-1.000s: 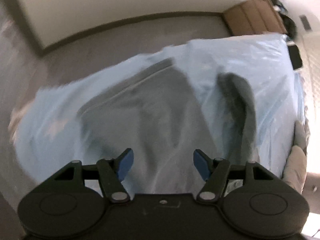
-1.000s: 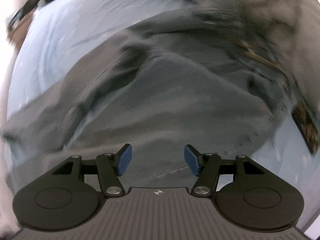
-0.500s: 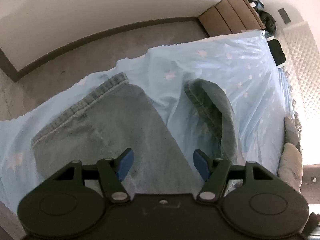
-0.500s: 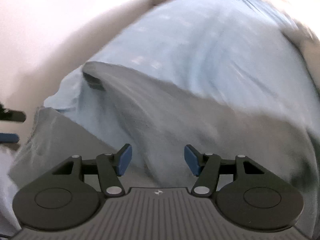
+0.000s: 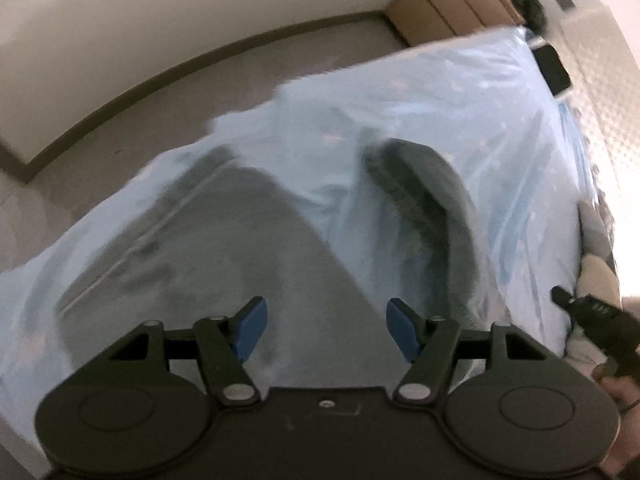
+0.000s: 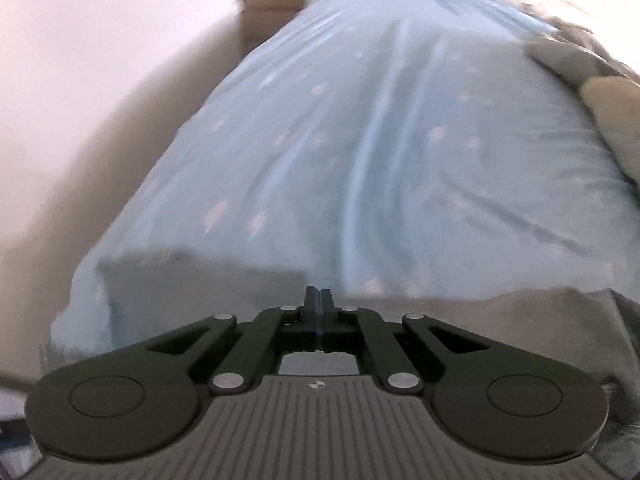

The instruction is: Fold clothes

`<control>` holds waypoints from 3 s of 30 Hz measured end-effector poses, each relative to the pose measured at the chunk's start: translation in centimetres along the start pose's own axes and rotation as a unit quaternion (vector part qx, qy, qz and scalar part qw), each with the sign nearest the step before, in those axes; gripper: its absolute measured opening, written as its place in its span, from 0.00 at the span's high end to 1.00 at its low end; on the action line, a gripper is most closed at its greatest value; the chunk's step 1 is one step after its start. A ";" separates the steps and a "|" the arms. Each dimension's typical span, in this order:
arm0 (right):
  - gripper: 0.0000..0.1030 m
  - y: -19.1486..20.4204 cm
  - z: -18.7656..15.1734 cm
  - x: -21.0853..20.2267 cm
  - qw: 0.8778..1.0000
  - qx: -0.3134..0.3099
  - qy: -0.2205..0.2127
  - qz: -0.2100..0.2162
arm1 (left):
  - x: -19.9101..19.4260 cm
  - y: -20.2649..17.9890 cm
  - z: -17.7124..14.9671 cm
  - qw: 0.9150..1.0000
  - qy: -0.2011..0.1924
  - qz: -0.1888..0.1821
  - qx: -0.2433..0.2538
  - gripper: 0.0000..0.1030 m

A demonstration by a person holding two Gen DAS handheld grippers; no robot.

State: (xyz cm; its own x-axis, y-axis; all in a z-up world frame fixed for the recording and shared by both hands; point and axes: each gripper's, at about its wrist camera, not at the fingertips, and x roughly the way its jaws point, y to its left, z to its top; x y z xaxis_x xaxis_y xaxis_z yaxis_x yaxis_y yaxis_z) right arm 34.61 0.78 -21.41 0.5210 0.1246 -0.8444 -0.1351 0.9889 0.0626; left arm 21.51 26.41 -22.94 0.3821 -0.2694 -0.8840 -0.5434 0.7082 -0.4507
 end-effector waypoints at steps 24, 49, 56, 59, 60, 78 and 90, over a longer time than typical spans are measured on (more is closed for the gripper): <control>0.90 5.1 -5.7 3.8 0.957 -0.267 0.048 0.100 | 6.7 -4.8 2.2 0.996 0.021 0.080 0.019 0.39; 0.57 -19.1 -2.1 4.5 0.982 0.185 0.014 0.039 | 19.6 -24.4 5.5 0.980 0.010 -0.056 0.193 0.38; 0.54 -20.8 -6.9 -0.6 0.975 0.219 -0.002 0.036 | 25.5 -28.3 6.8 0.980 0.010 -0.074 0.183 0.38; 0.54 -21.1 -9.2 -2.5 0.976 0.216 0.009 0.024 | 27.6 -29.1 7.3 0.982 0.005 -0.044 0.183 0.41; 0.54 -21.3 -10.0 -3.0 0.976 0.217 0.014 0.019 | 27.9 -29.3 7.5 0.982 -0.001 -0.039 0.183 0.42; 0.54 -18.4 -14.5 -5.4 0.972 0.216 0.083 0.022 | 12.0 -30.1 8.6 0.964 -0.154 -0.143 0.163 0.92; 0.54 -12.1 -16.2 -7.3 0.983 0.127 0.131 0.026 | -2.2 -9.1 8.1 0.959 -0.270 -0.088 -0.013 0.92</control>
State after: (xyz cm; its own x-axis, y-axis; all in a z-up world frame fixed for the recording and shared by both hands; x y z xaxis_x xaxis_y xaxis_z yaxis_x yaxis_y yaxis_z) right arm 18.81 -13.42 -24.64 0.2804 0.1836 -0.9422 0.0752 0.9743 0.2123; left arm 31.71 25.84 -15.92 0.7965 -0.0007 -0.6046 -0.4516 0.6642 -0.5957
